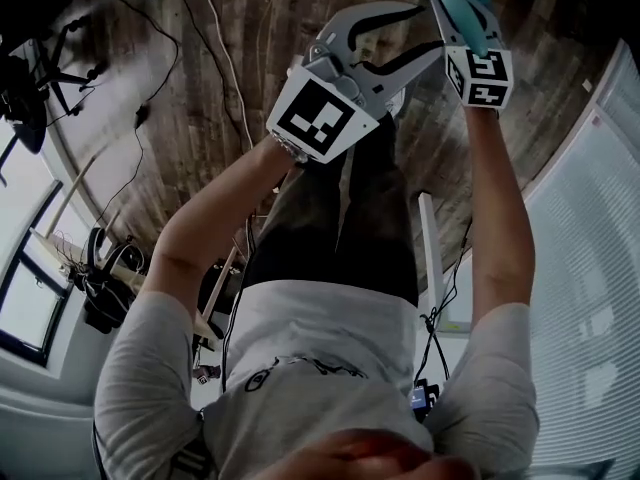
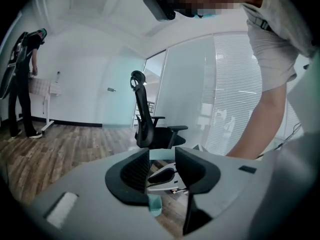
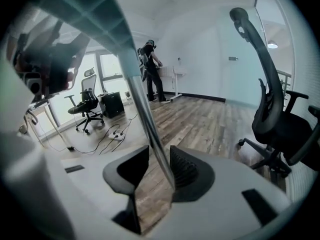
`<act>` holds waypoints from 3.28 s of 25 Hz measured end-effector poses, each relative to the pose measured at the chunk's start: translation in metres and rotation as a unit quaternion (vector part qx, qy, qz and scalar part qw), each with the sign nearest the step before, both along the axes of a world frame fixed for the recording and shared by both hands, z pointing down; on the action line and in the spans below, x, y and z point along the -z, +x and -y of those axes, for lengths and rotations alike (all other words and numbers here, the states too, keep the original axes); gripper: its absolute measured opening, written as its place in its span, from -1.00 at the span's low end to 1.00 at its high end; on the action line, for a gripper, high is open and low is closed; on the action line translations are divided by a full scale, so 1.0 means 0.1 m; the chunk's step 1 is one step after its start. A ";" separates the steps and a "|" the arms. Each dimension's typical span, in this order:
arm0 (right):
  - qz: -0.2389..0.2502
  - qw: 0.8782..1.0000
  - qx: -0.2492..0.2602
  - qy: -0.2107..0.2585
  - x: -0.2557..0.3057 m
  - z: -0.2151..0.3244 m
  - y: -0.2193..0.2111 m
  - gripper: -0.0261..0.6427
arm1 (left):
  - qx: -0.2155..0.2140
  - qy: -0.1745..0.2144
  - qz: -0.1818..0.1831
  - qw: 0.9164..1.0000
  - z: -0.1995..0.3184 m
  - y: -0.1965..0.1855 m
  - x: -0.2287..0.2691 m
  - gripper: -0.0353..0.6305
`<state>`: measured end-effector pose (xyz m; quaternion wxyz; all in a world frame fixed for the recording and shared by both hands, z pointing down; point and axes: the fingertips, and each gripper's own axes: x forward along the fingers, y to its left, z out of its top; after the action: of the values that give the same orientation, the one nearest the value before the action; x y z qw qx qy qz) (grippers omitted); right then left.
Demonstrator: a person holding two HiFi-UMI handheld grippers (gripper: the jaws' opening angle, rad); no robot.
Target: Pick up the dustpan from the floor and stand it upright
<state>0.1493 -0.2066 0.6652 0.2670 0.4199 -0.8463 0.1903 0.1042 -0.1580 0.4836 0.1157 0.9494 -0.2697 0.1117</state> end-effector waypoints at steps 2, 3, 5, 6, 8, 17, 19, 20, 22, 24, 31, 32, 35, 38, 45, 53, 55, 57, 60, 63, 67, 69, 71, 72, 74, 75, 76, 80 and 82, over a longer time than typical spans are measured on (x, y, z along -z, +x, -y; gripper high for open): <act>0.001 1.000 0.000 0.004 0.11 -0.09 0.04 -0.63 | 0.006 -0.003 0.002 1.000 -0.06 -0.06 0.07 -0.43; 0.001 1.000 0.001 0.008 0.18 -0.13 0.05 -0.63 | 0.010 -0.004 0.002 1.000 -0.08 -0.08 0.11 -0.43; 0.001 1.000 0.000 0.014 0.35 -0.20 0.11 -0.63 | 0.019 -0.005 0.003 1.000 -0.11 -0.12 0.22 -0.43; 0.001 1.000 -0.001 0.017 0.44 -0.24 0.16 -0.63 | 0.025 -0.007 0.001 1.000 -0.13 -0.13 0.28 -0.43; 0.002 1.000 -0.006 0.023 0.65 -0.31 0.24 -0.63 | 0.039 -0.018 -0.003 0.999 -0.16 -0.17 0.40 -0.43; 0.000 0.999 -0.026 0.030 1.79 -0.59 0.54 -0.63 | 0.074 -0.036 -0.009 0.997 -0.36 -0.35 1.16 -0.52; 0.000 0.999 -0.023 0.037 2.06 -0.61 0.53 -0.65 | 0.075 -0.038 -0.009 0.996 -0.41 -0.36 1.34 -0.55; 0.003 0.999 -0.023 0.042 2.22 -0.62 0.52 -0.66 | 0.077 -0.038 -0.010 0.996 -0.43 -0.37 1.44 -0.56; 0.015 0.998 -0.026 0.054 2.58 -0.63 0.48 -0.69 | 0.083 -0.037 -0.016 0.996 -0.46 -0.40 1.66 -0.61; 0.030 0.997 -0.032 0.070 2.97 -0.65 0.43 -0.72 | 0.090 -0.035 -0.026 0.995 -0.48 -0.45 1.88 -0.65; 0.070 0.990 -0.048 0.109 4.37 -0.78 0.25 -0.79 | 0.117 -0.019 -0.059 0.991 -0.46 -0.67 2.83 -0.76; 0.073 0.990 -0.049 0.114 4.55 -0.80 0.22 -0.79 | 0.120 -0.016 -0.062 0.991 -0.46 -0.71 2.96 -0.77; 0.081 0.987 -0.055 0.126 5.04 -0.89 0.16 -0.81 | 0.121 -0.012 -0.067 0.990 -0.49 -0.78 3.30 -0.81; 0.085 0.986 -0.060 0.131 5.43 -0.97 0.08 -0.81 | 0.112 -0.007 -0.070 0.991 -0.51 -0.81 3.60 -0.82; 0.092 0.981 -0.066 0.156 6.22 -1.12 -0.01 -0.82 | 0.106 0.011 -0.090 0.990 -0.56 -0.83 4.29 -0.84; 0.095 0.972 -0.067 0.204 6.88 -1.42 -0.10 -0.82 | 0.076 0.040 -0.105 0.991 -0.78 -0.76 4.87 -0.85; 0.093 0.971 -0.062 0.212 7.01 -1.51 -0.16 -0.82 | 0.074 0.050 -0.105 0.990 -0.84 -0.78 4.99 -0.85; 0.094 0.970 -0.057 0.218 7.11 -1.58 -0.19 -0.82 | 0.076 0.059 -0.106 0.990 -0.90 -0.78 5.09 -0.85; 0.092 0.968 -0.056 0.227 7.23 -1.67 -0.18 -0.82 | 0.074 0.066 -0.112 0.989 -0.99 -0.73 5.20 -0.85; 0.093 0.967 -0.054 0.233 7.29 -1.72 -0.18 -0.82 | 0.067 0.078 -0.107 0.989 -1.05 -0.70 5.29 -0.85; 0.088 0.969 -0.053 0.226 7.26 -1.73 -0.16 -0.83 | 0.066 0.080 -0.105 0.989 -1.05 -0.66 5.34 -0.85; 0.084 0.969 -0.054 0.227 7.26 -1.74 -0.15 -0.83 | 0.065 0.077 -0.104 0.989 -1.05 -0.64 5.32 -0.85; 0.080 0.968 -0.053 0.232 7.29 -1.75 -0.15 -0.83 | 0.063 0.075 -0.105 0.990 -1.06 -0.63 5.31 -0.85; 0.078 0.967 -0.052 0.235 7.31 -1.75 -0.15 -0.83 | 0.062 0.076 -0.105 0.990 -1.06 -0.62 5.31 -0.85; 0.077 0.966 -0.051 0.240 7.34 -1.74 -0.15 -0.83 | 0.060 0.077 -0.106 0.990 -1.07 -0.60 5.31 -0.85; 0.077 0.966 -0.051 0.242 7.35 -1.73 -0.14 -0.83 | 0.059 0.077 -0.107 0.989 -1.07 -0.59 5.31 -0.85; 0.076 0.966 -0.052 0.243 7.35 -1.73 -0.14 -0.83 | 0.058 0.077 -0.108 0.989 -1.07 -0.58 5.30 -0.85; 0.069 0.965 -0.064 0.245 7.31 -1.69 -0.06 -0.83 | 0.061 0.079 -0.114 0.988 -1.04 -0.58 5.30 -0.85; 0.070 0.965 -0.068 0.244 7.31 -1.67 -0.03 -0.83 | 0.066 0.080 -0.113 0.988 -1.02 -0.60 5.31 -0.85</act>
<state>0.1468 -0.0399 -0.0654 0.0833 0.5146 -0.8530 0.0241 0.0444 -0.0564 -0.0476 0.0759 0.9423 -0.3249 -0.0264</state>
